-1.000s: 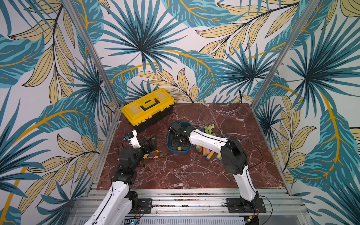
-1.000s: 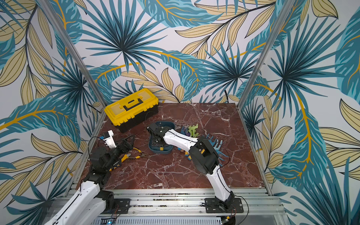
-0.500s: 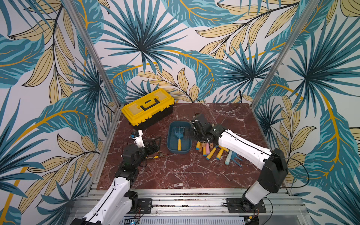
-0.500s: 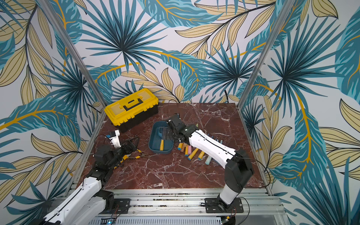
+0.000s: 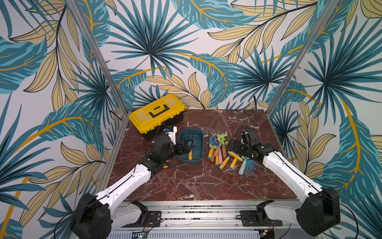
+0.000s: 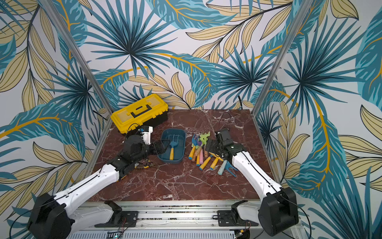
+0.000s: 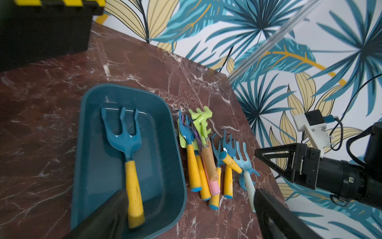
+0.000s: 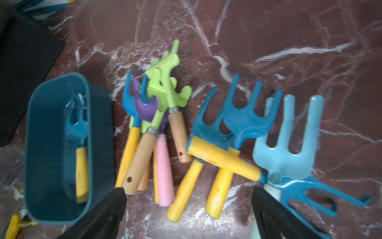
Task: Put the rake into the storage box
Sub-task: Pick up the rake at the center of the board.
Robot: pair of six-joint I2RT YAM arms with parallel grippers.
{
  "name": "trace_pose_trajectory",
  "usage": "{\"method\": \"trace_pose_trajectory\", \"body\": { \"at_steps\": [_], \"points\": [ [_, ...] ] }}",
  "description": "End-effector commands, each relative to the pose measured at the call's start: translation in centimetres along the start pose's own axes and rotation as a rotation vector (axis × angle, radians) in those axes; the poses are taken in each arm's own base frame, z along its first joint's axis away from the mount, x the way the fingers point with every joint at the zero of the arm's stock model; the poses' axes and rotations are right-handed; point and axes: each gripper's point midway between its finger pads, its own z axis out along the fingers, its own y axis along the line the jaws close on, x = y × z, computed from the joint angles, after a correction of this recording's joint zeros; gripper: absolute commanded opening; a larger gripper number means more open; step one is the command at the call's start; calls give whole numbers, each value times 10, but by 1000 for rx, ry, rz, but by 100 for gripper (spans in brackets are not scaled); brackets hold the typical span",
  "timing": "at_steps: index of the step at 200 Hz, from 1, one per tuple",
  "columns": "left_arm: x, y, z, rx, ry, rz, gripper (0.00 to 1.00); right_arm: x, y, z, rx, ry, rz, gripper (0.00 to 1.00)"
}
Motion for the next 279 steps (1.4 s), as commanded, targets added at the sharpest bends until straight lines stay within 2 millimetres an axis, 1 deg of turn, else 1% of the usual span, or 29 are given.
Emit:
{"method": "trace_pose_trajectory", "body": {
  "at_steps": [1,22,24,26,41,55,76,90,117,132,163,178,191,233,252,254,256,279],
  "points": [
    [16,-8,23,-54,124,53,100,-3,-33,-1,108,-62,59,99],
    [29,-26,48,-68,228,96,100,-8,-62,-8,221,-135,102,99],
    [28,-30,51,-63,232,104,100,-7,-63,-9,226,-139,105,99],
    [33,-30,52,-72,256,110,100,-8,-65,-10,232,-148,107,99],
    [46,-44,69,-89,342,175,100,-9,-75,-18,262,-187,129,99],
    [56,-54,83,-113,416,231,100,-11,-80,-25,269,-216,138,99],
    [66,-60,101,-157,500,293,100,-13,-85,-35,268,-250,149,99],
    [74,-60,112,-187,551,333,97,-13,-88,-41,264,-273,158,99],
    [84,-67,127,-220,633,412,91,-14,-92,-49,263,-305,170,99],
    [88,-68,135,-235,671,442,87,-14,-93,-50,263,-308,174,99],
    [91,-61,149,-276,731,487,79,-13,-91,-47,259,-293,171,99],
    [95,-58,154,-283,753,507,71,-13,-91,-46,259,-288,170,99],
    [98,-56,157,-287,768,516,66,-13,-91,-46,258,-290,172,99],
    [109,-50,164,-287,800,517,66,-13,-92,-45,257,-287,174,99],
    [110,-55,166,-267,800,512,65,-13,-91,-45,255,-285,174,99],
    [118,-48,170,-279,821,510,66,-13,-91,-45,255,-285,175,99],
    [120,-46,172,-280,825,509,65,-13,-91,-45,254,-286,177,99],
    [126,-45,177,-273,837,505,62,-12,-91,-45,254,-284,176,99]
  ]
}}
